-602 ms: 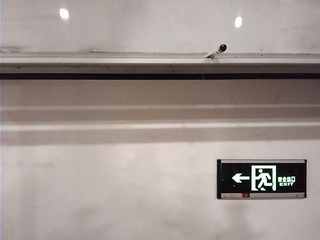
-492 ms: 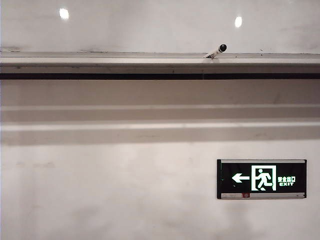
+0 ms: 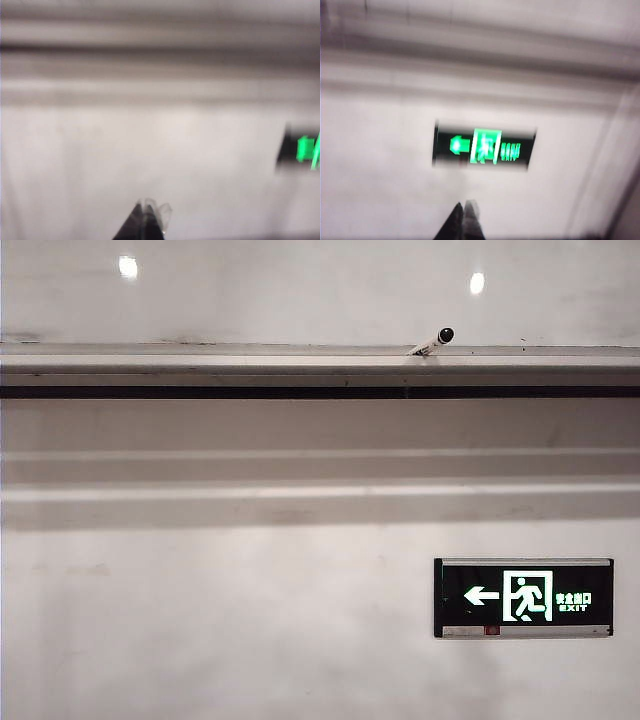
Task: Take a marker from the whiteboard tray, write "Hi!" on the whiteboard, and then put the marker back vertically into the whiteboard tray.
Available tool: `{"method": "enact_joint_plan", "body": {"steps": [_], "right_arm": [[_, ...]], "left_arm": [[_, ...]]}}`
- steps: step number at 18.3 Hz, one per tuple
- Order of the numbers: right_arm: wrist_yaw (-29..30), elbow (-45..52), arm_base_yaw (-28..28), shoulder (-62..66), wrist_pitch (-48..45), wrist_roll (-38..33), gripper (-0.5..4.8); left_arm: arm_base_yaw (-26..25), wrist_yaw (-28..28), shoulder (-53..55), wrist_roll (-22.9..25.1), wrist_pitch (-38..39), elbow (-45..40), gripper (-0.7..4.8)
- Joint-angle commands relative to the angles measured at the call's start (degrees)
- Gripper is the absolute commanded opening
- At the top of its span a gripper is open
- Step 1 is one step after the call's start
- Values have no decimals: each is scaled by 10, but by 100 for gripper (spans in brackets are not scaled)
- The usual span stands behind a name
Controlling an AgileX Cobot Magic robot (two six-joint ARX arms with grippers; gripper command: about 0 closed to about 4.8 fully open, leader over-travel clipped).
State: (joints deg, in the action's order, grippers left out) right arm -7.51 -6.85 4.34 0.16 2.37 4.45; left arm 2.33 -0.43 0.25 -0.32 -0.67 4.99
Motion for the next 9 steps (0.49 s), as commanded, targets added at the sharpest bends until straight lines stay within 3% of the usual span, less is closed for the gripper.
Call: {"method": "enact_joint_plan", "body": {"steps": [1,9], "right_arm": [[-1,-74,1,20,-4,-30,-1],[20,-336,2,237,-4,-30,-1]], "left_arm": [[0,4,9,-49,7,75,-5],[0,2,204,-59,25,336,-5]]}}
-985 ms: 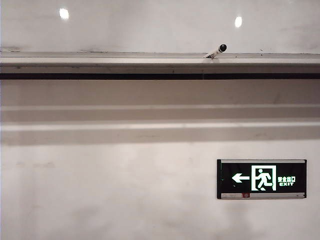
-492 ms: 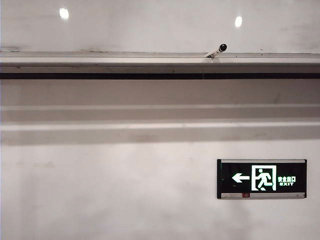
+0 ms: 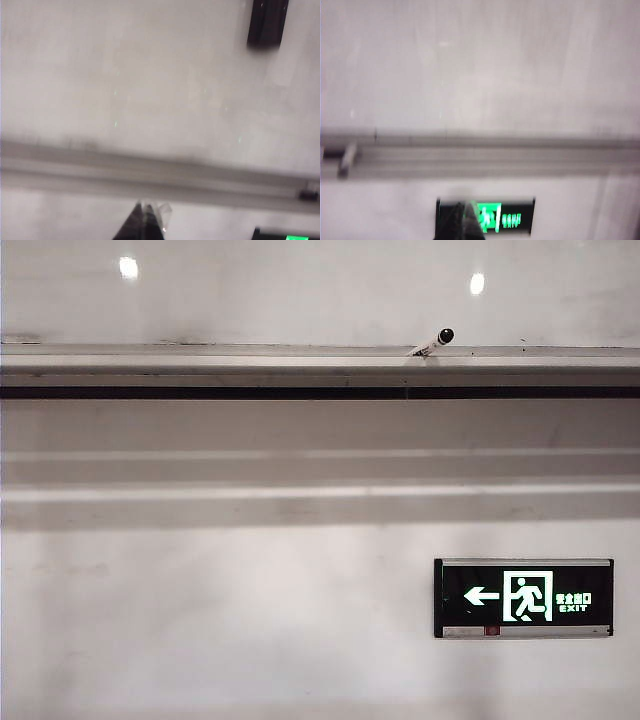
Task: Take a marker from the whiteboard tray, write "Hi!" on the whiteboard, and then put the marker back vertically into the whiteboard tray.
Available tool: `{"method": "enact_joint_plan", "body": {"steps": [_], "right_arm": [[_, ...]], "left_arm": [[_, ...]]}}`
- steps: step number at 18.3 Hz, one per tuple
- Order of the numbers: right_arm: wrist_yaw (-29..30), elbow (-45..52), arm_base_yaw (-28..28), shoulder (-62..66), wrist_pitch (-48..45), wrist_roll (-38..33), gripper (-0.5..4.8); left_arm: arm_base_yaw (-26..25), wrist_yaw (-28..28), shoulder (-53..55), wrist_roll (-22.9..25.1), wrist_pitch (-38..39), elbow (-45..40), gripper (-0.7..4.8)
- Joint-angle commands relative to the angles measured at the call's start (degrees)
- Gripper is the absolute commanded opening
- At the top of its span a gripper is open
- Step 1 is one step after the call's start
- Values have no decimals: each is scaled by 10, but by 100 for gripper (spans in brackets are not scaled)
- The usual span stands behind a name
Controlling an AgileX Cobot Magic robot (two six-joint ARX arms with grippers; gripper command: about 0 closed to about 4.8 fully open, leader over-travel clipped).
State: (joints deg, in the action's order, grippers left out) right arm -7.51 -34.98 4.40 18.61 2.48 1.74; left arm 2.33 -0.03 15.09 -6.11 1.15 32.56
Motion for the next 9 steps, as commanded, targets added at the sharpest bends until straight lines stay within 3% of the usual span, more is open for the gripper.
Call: {"method": "enact_joint_plan", "body": {"steps": [1,5,9], "right_arm": [[35,-80,1,79,-5,-3,-1],[48,-194,11,185,53,-7,-1],[47,-265,65,282,63,-7,-1]], "left_arm": [[0,-2,88,-1,22,98,-5],[0,-3,191,2,50,219,-5],[1,-105,292,23,72,322,-5]]}}
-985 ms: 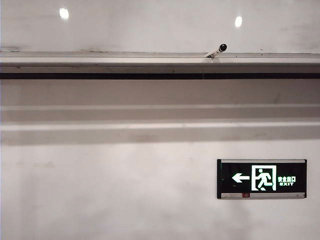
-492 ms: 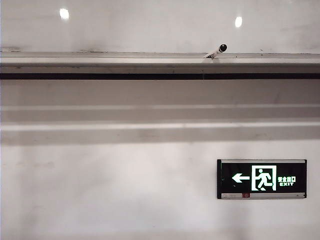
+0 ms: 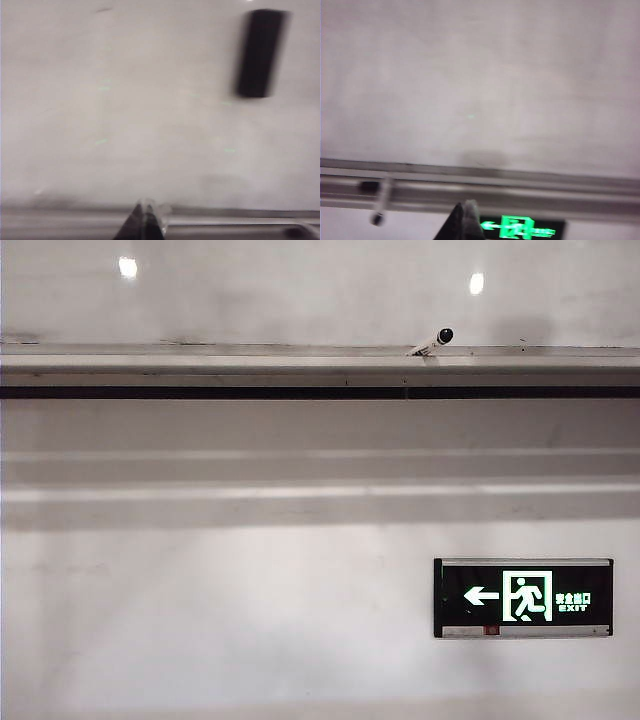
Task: Take a marker from the whiteboard tray, write "Hi!" on the whiteboard, and then put the marker back vertically into the whiteboard tray.
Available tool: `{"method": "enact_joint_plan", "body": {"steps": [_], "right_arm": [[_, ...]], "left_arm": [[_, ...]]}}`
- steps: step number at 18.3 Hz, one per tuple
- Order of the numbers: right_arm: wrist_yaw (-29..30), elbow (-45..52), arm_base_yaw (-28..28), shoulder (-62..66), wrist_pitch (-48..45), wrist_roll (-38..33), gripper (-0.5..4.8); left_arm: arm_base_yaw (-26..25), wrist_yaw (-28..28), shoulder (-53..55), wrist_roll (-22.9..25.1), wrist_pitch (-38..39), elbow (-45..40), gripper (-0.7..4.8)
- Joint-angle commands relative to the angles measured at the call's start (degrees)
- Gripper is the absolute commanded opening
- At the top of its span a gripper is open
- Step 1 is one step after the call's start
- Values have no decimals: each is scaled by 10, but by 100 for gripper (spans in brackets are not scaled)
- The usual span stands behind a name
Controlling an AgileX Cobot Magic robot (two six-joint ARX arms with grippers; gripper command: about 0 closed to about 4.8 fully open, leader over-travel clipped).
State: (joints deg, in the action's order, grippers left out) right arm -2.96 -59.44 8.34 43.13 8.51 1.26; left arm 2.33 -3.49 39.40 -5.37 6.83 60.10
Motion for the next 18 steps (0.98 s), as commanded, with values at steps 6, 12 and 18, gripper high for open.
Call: {"method": "enact_joint_plan", "body": {"steps": [6,12,18], "right_arm": [[2,-37,134,142,-15,-2,-1],[4,-37,176,219,-96,-2,2],[6,-37,175,273,-139,3,398]], "left_arm": [[66,-107,169,58,192,172,-5],[164,-96,189,62,194,174,-5],[215,-68,189,60,188,174,-5]]}}
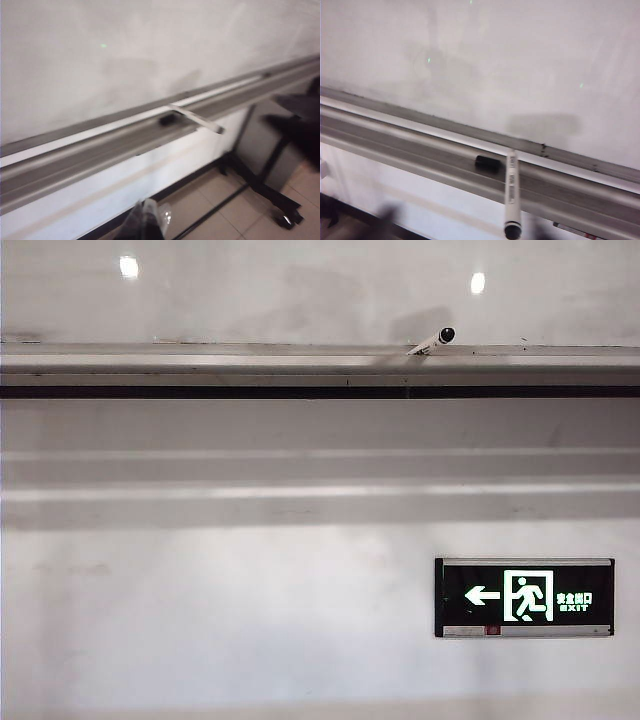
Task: Take a marker from the whiteboard tray, write "Hi!" on the whiteboard, and then put the marker back vertically into the whiteboard tray.
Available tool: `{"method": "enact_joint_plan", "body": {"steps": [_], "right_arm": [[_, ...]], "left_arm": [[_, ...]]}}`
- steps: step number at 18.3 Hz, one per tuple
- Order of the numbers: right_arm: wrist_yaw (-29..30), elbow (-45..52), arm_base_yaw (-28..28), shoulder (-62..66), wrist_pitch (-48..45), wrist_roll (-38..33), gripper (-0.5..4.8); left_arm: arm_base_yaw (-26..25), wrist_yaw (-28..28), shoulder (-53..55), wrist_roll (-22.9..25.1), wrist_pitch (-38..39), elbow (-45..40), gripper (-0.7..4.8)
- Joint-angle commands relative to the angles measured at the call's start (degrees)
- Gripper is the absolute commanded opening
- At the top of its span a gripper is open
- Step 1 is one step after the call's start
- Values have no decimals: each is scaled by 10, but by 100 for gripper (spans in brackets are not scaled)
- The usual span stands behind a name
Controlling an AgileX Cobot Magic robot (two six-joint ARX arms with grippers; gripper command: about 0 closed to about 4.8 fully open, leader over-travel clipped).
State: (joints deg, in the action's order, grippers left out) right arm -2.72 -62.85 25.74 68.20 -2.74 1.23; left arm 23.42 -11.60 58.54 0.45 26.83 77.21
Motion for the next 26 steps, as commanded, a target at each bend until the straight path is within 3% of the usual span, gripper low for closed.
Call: {"method": "enact_joint_plan", "body": {"steps": [1,6,10,14,23,24,26], "right_arm": [[3,-2,1,34,-39,3,399],[-1,-3,-2,107,-131,3,399],[2,-7,-43,148,-160,0,399],[59,-43,-75,195,-196,-12,400],[57,-60,-75,269,-196,-12,399],[50,-60,-75,270,-192,-12,393],[48,-61,-75,272,-189,-12,319]], "left_arm": [[7,13,-2,2,-18,3,-5],[14,13,-3,2,-58,5,-5],[14,11,-3,2,-63,5,-5],[14,11,-3,2,-64,5,-5],[14,13,-1,2,-64,5,-5],[14,13,-1,1,-64,5,-5],[14,13,-1,0,-64,5,-5]]}}
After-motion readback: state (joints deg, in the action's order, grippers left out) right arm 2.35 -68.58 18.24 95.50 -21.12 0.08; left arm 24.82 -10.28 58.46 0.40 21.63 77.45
